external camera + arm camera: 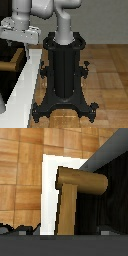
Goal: Open the door by pressing down and pulling on the handle.
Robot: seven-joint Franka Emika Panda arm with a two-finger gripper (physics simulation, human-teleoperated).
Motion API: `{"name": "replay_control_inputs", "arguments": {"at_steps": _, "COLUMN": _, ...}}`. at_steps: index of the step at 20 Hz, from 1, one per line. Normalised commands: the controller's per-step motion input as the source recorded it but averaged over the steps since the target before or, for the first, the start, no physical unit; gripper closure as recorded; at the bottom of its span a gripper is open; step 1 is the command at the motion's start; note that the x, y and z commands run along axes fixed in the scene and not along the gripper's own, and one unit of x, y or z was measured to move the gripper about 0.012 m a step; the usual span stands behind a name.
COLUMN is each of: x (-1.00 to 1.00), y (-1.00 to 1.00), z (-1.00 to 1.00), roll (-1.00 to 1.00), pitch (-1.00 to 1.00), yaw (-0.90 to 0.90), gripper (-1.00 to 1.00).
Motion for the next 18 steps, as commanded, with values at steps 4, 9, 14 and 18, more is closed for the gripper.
{"name": "replay_control_inputs", "arguments": {"at_steps": 4, "x": 0.00, "y": -0.25, "z": -0.50, "roll": 0.00, "pitch": 0.00, "yaw": 0.00, "gripper": -1.00}}
{"name": "replay_control_inputs", "arguments": {"at_steps": 9, "x": 0.00, "y": -0.20, "z": -0.40, "roll": 0.00, "pitch": 0.00, "yaw": 0.00, "gripper": -1.00}}
{"name": "replay_control_inputs", "arguments": {"at_steps": 14, "x": 0.00, "y": -0.20, "z": -0.20, "roll": 0.00, "pitch": 0.00, "yaw": 0.00, "gripper": -1.00}}
{"name": "replay_control_inputs", "arguments": {"at_steps": 18, "x": 0.25, "y": 0.00, "z": 0.00, "roll": 0.00, "pitch": 0.00, "yaw": 0.00, "gripper": -1.00}}
